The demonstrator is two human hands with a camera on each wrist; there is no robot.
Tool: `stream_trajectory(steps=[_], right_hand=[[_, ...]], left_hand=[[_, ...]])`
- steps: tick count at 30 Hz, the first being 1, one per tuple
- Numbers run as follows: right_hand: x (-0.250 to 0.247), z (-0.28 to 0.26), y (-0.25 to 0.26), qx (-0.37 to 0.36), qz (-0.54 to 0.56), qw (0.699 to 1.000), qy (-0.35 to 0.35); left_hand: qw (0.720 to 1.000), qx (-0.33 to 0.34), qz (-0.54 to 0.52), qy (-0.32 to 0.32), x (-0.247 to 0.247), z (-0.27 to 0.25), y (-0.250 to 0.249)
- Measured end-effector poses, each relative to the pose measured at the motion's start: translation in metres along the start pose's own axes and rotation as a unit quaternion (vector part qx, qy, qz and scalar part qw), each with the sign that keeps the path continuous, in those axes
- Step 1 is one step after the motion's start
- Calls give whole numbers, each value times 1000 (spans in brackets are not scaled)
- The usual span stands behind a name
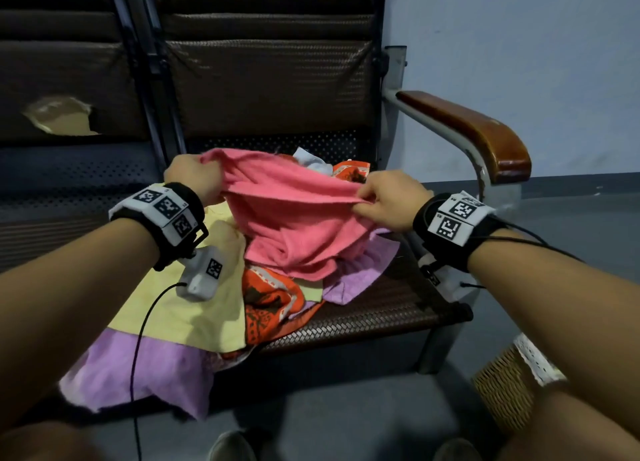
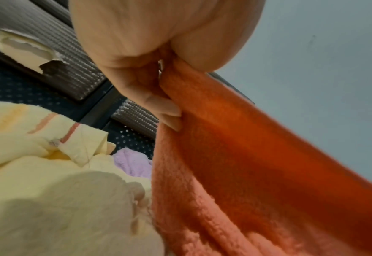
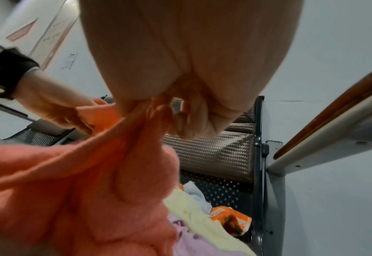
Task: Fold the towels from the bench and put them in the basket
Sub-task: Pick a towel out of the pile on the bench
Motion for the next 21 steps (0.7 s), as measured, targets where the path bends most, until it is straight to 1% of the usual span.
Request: stream_trajectory(steps=[2, 5, 8, 11, 13, 15, 17, 18, 19, 21], right_hand=[[8, -4, -3, 21, -16, 999, 31], [12, -6, 1, 15, -8, 999, 51], [14, -6, 8, -10, 13, 997, 72], [25, -5, 17, -40, -8, 993, 106], [33, -5, 23, -46, -19, 991, 127], [38, -2, 30, -48, -15, 990, 134], [35, 1, 36, -51, -2, 992, 119], [30, 3, 38, -49, 9, 994, 100], [22, 5, 38, -46, 24, 996, 69], [3, 7, 36, -42, 79, 996, -6]], left_hand=[[999, -26, -33, 2, -2, 3, 3], [1000, -13, -25, 13, 0, 8, 5], [998, -10, -56, -36, -10, 11, 5], [990, -13, -113, -79, -20, 12, 0], [984, -8, -149, -100, -27, 13, -5], [980, -6, -163, -115, -34, 14, -7], [978, -9, -156, -141, -41, 13, -6], [979, -14, -133, -156, -46, 12, -4], [980, -21, -94, -172, -52, 11, 0], [983, -24, -26, -180, -61, 12, 8]])
Point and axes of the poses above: each hand's wrist, its own z-axis towards the middle knuckle, its own x-axis out of the palm, y = z × x, the point moved 7 cm from there along z, towards the middle knuckle, and after that the axes turned 5 degrees about x, right-handed, at the moved point
